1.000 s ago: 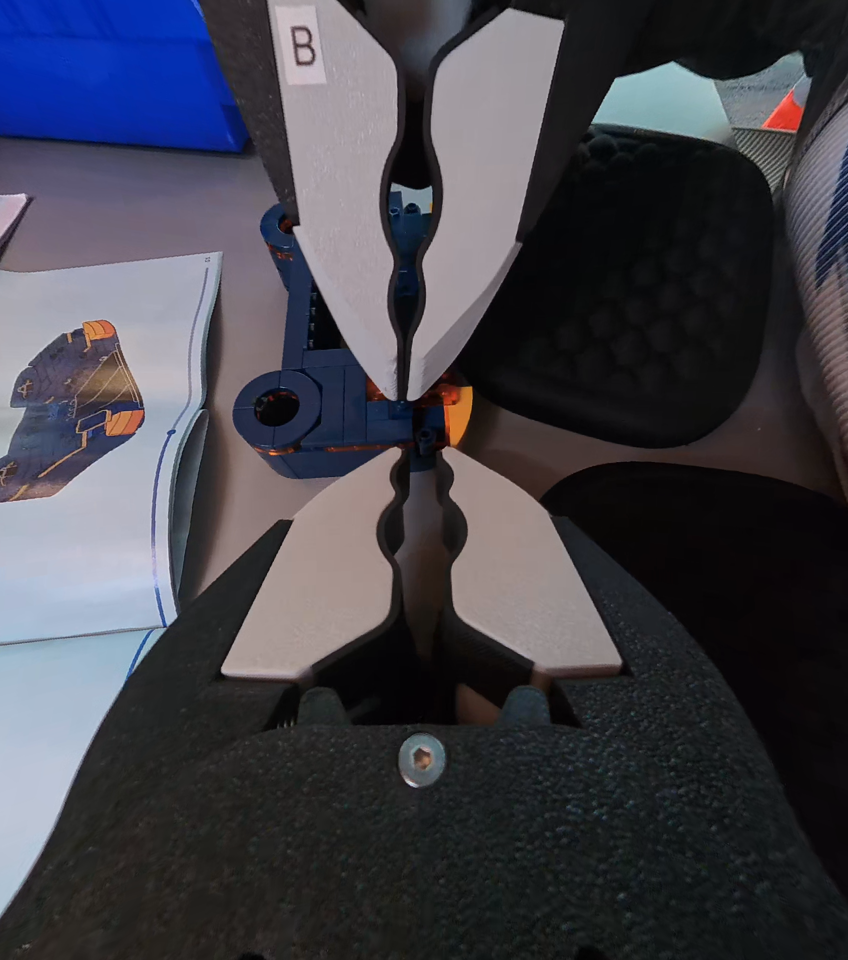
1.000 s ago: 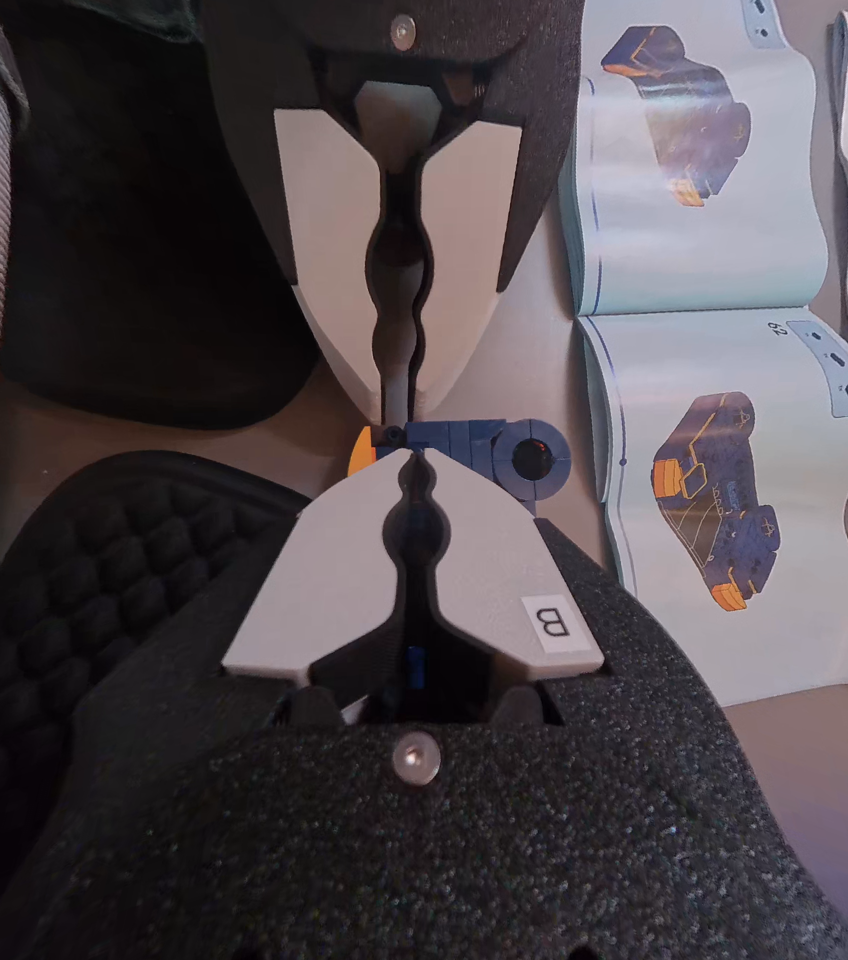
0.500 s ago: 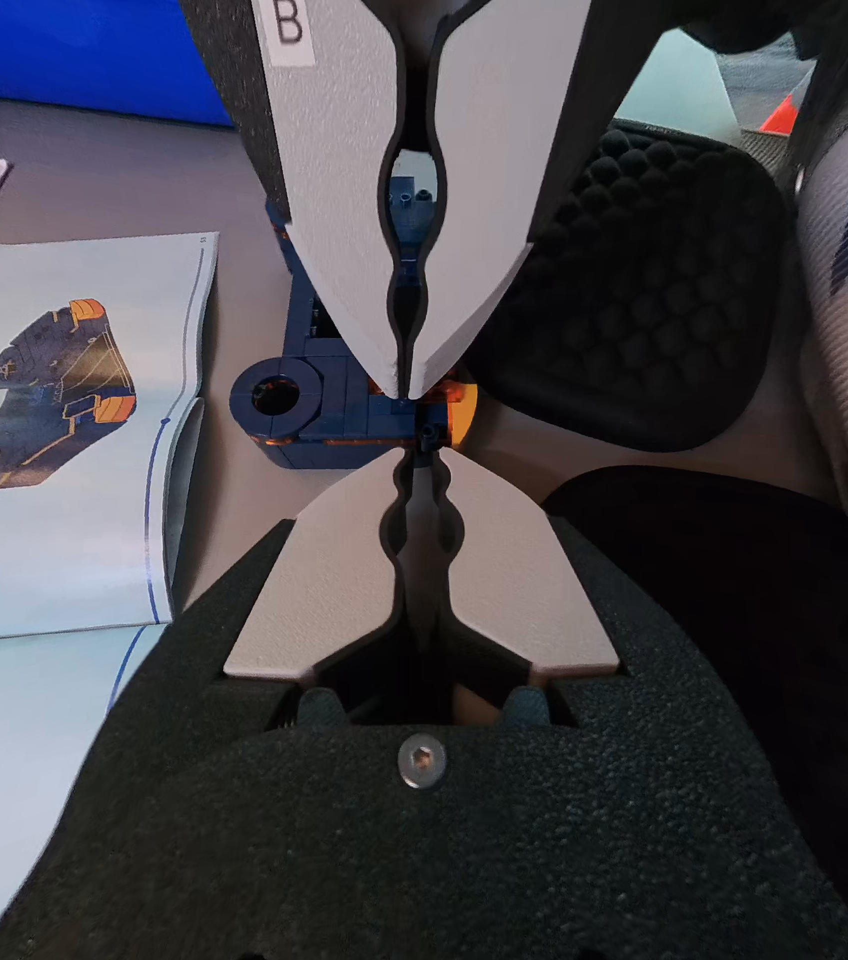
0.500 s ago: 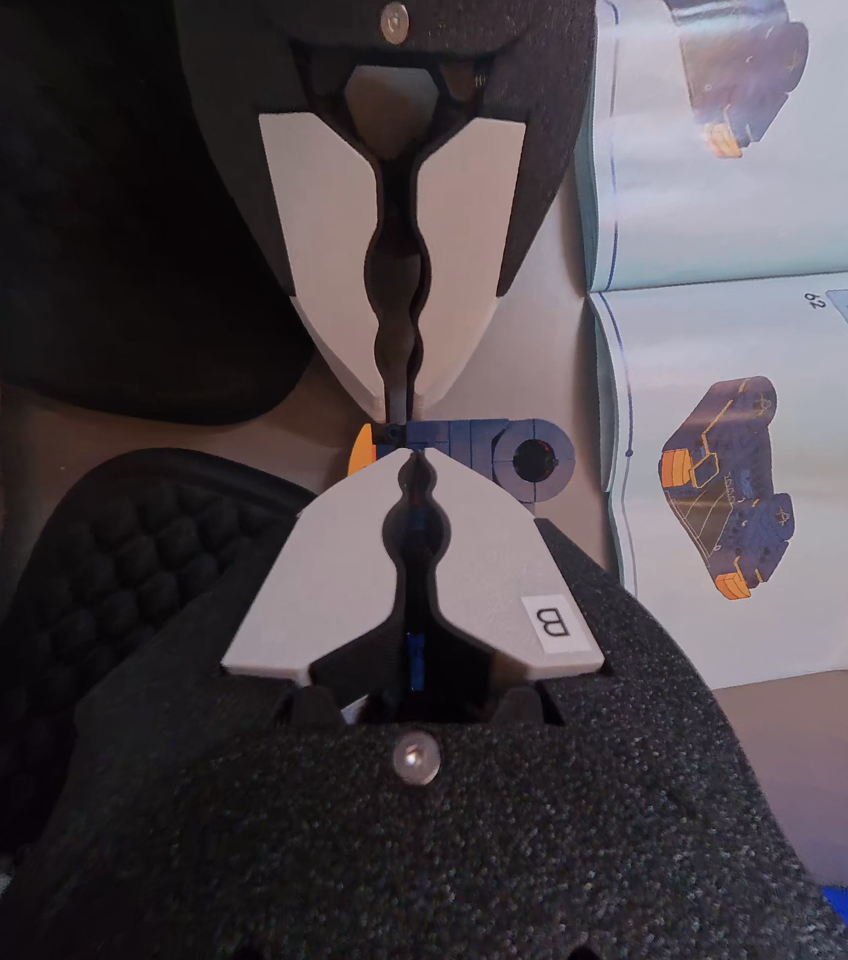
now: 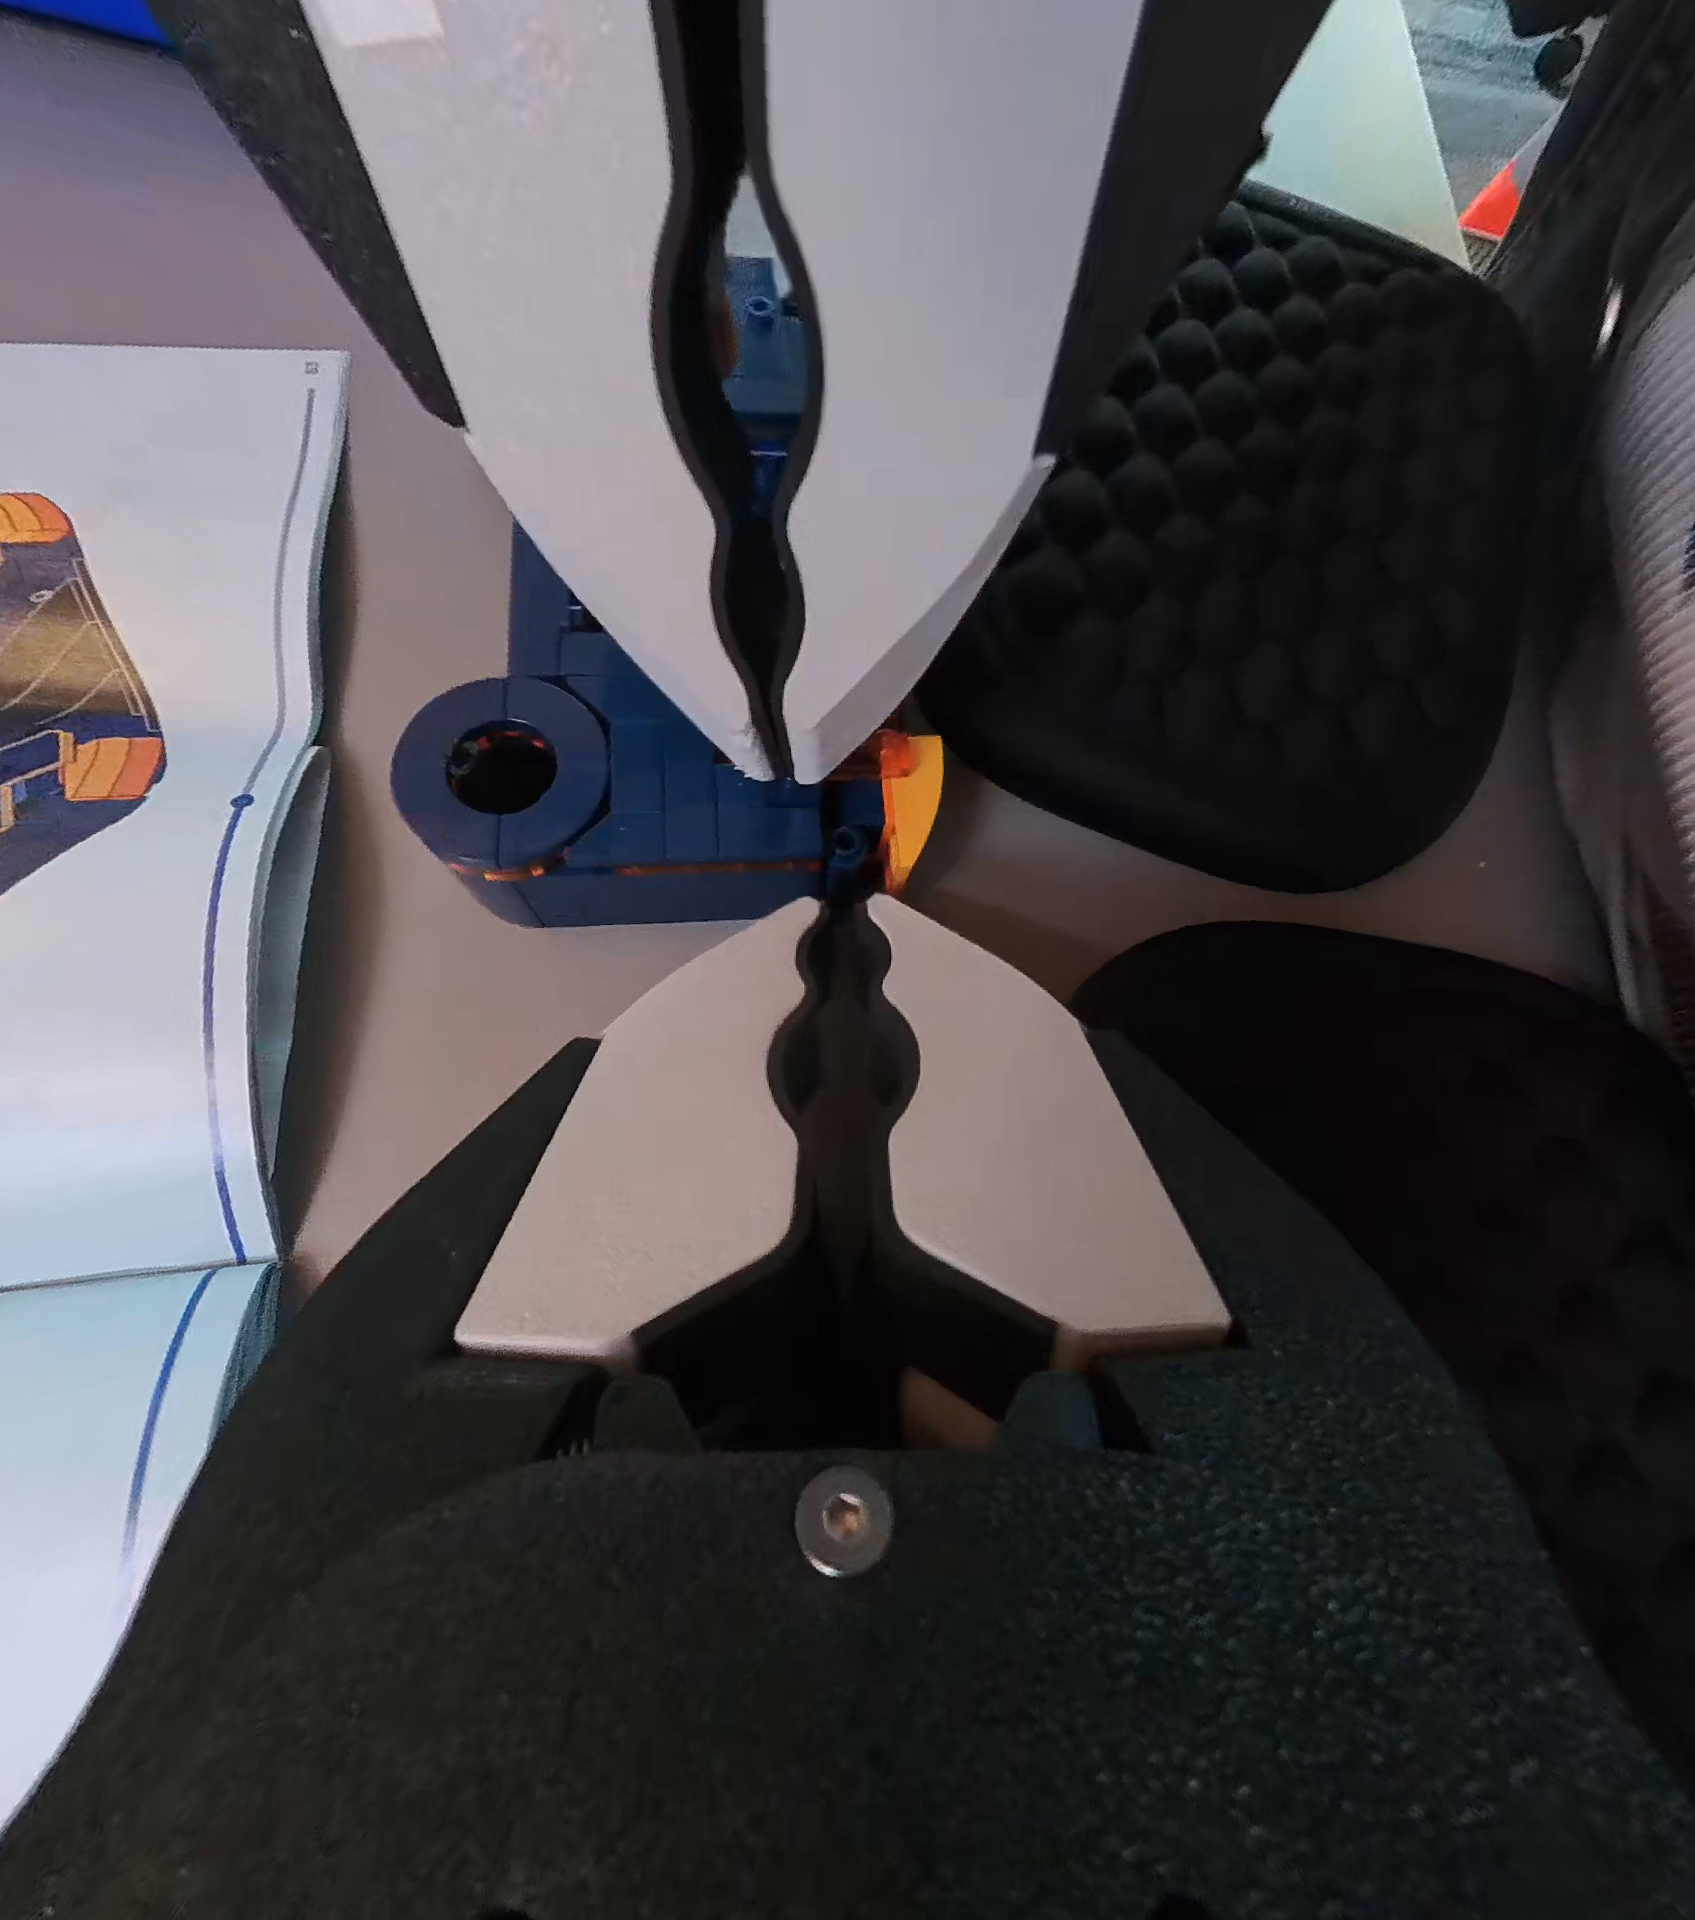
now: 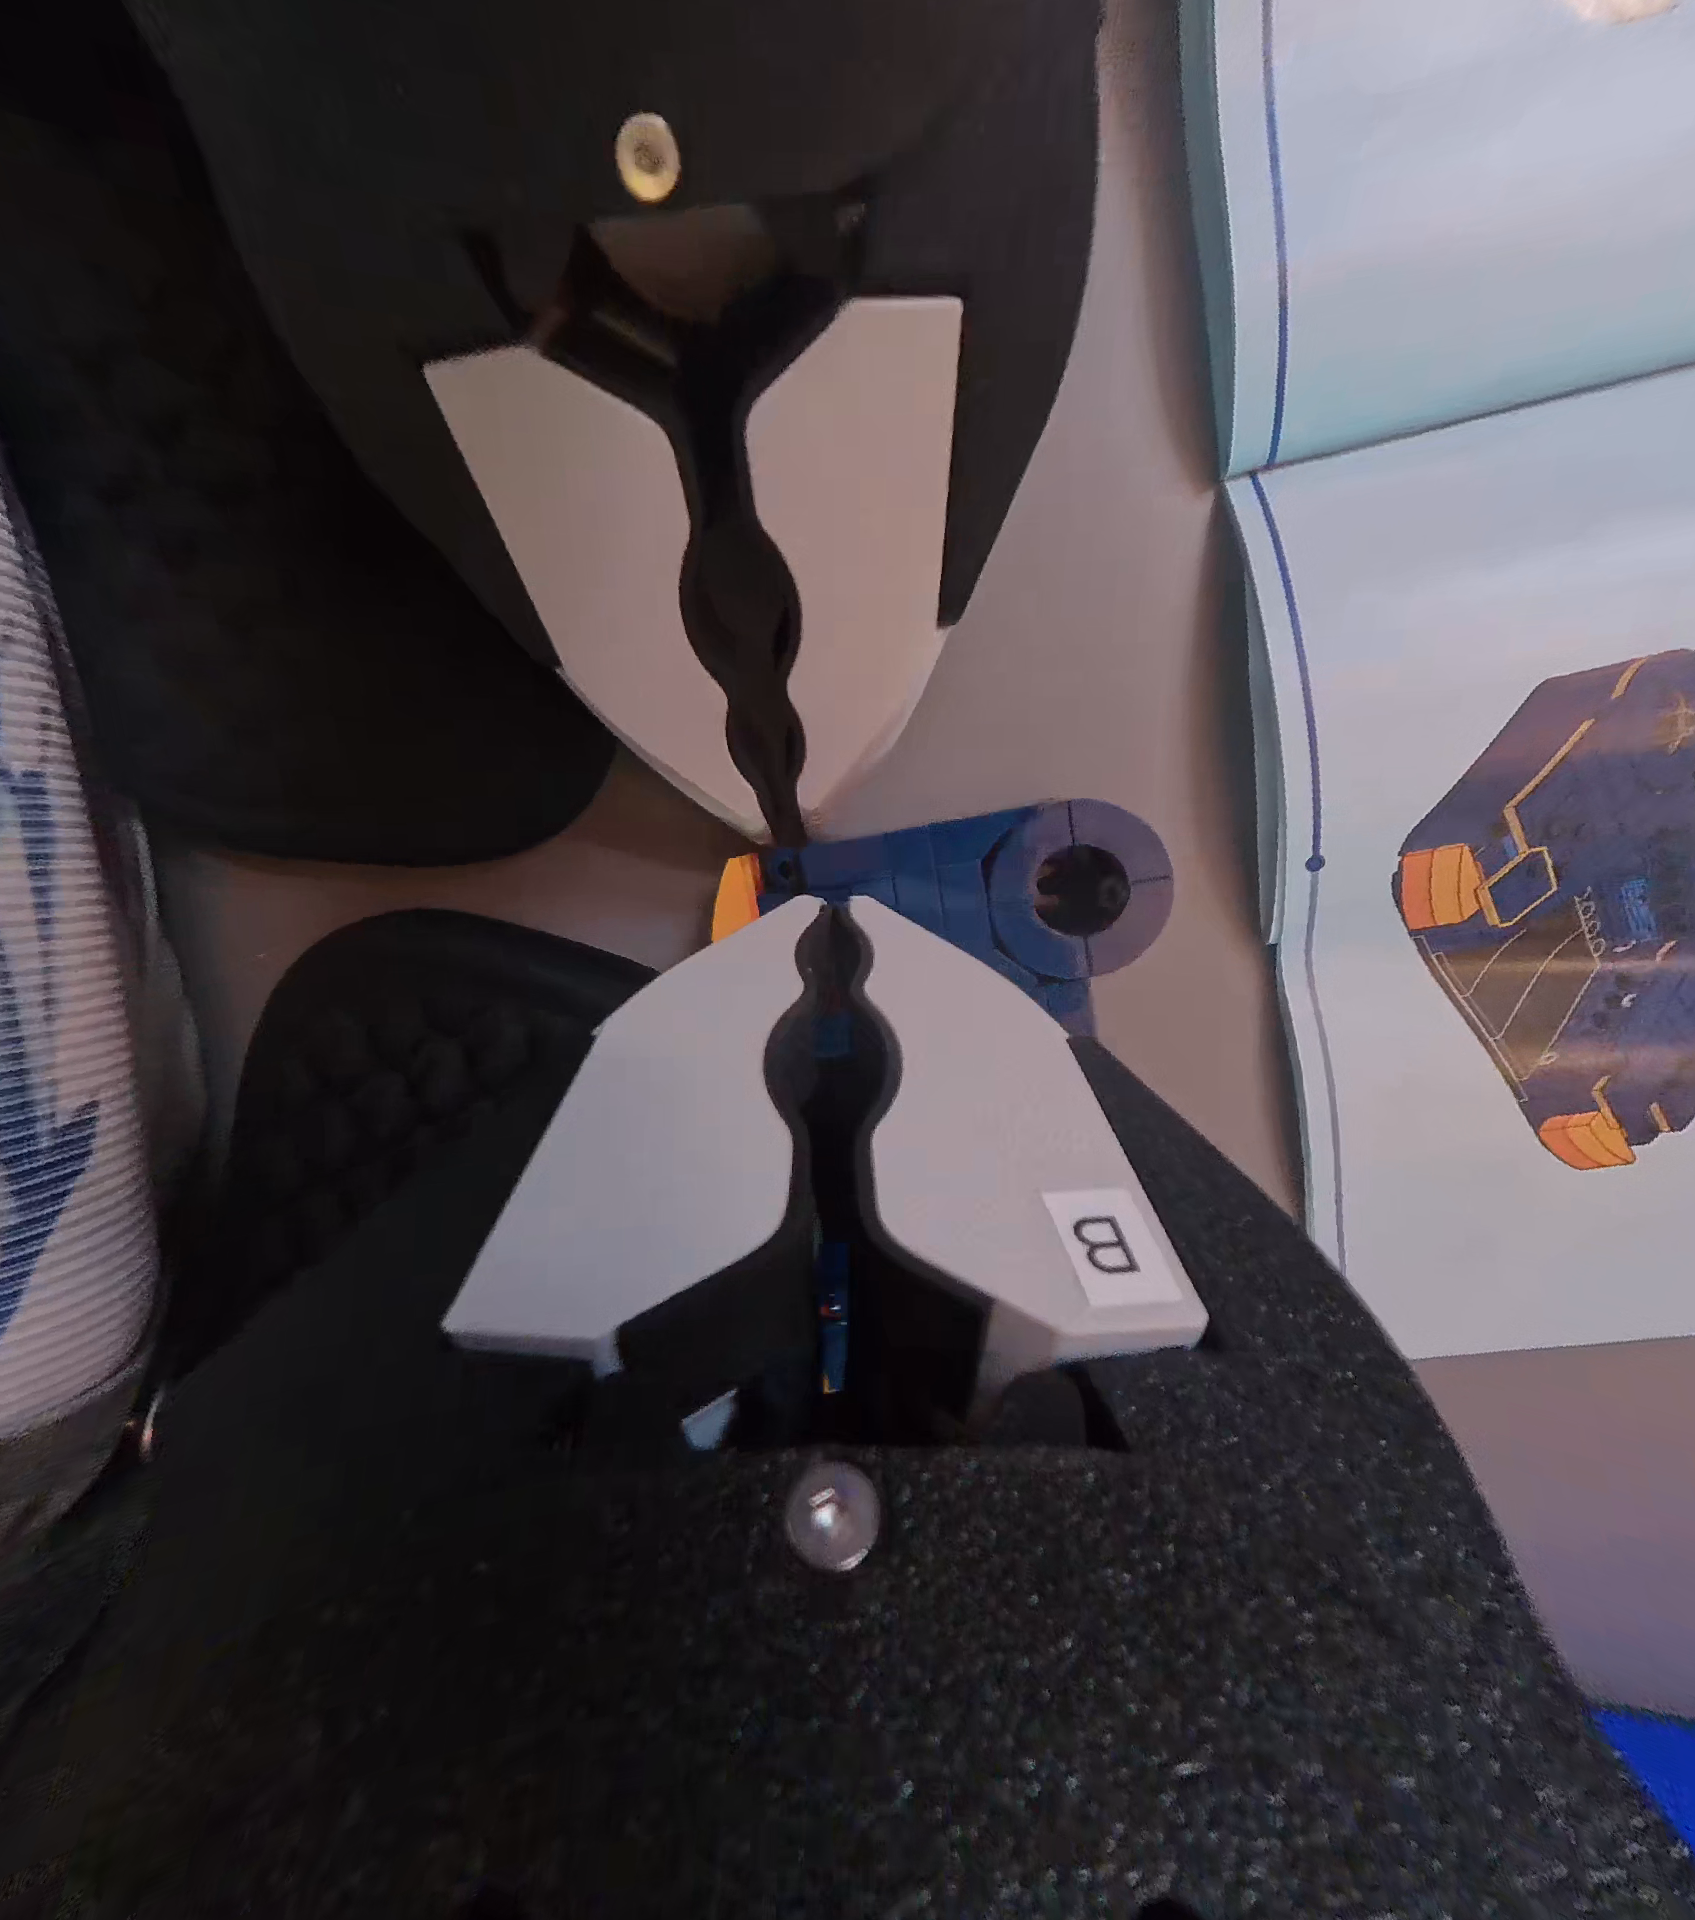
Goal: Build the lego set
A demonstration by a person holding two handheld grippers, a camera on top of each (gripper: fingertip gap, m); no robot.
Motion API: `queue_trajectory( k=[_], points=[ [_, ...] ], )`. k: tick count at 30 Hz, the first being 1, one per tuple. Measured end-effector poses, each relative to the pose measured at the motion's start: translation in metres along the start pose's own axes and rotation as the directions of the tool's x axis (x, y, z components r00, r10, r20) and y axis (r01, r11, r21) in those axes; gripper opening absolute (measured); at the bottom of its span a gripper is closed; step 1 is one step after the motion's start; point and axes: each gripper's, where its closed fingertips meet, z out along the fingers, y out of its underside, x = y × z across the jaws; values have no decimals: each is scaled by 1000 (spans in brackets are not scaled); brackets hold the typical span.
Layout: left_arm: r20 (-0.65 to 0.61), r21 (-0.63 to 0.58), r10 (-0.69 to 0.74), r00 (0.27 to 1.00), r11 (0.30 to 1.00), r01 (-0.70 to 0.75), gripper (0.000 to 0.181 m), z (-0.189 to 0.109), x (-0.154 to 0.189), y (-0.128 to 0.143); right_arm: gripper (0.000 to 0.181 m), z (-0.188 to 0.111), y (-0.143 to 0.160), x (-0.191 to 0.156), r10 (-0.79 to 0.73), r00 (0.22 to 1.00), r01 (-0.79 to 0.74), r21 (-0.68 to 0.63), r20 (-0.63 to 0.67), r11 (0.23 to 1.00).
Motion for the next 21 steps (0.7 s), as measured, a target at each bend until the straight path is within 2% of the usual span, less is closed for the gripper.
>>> queue_trajectory(
  k=[7, 11, 15, 21],
  points=[
    [-28, 28, -31, 999, 999, 31, 2, -2, 1, -3, 0, 1, -1, 3, 15, 1000, -16, -49, -22, 999],
    [-47, 173, -136, 990, 975, 143, 2, -18, -10, -17, 0, 1, -3, 4, 0, 1000, -1, -32, -28, 999],
    [-5, 258, -146, 989, 956, 143, 3, -27, -18, -24, 0, 2, -5, 4, -8, 999, 7, -22, -34, 1000],
    [83, 206, -127, 988, 973, 108, 0, -19, -26, -20, 0, 2, -7, 4, -5, 1000, 4, -15, -31, 1000]
  ],
)
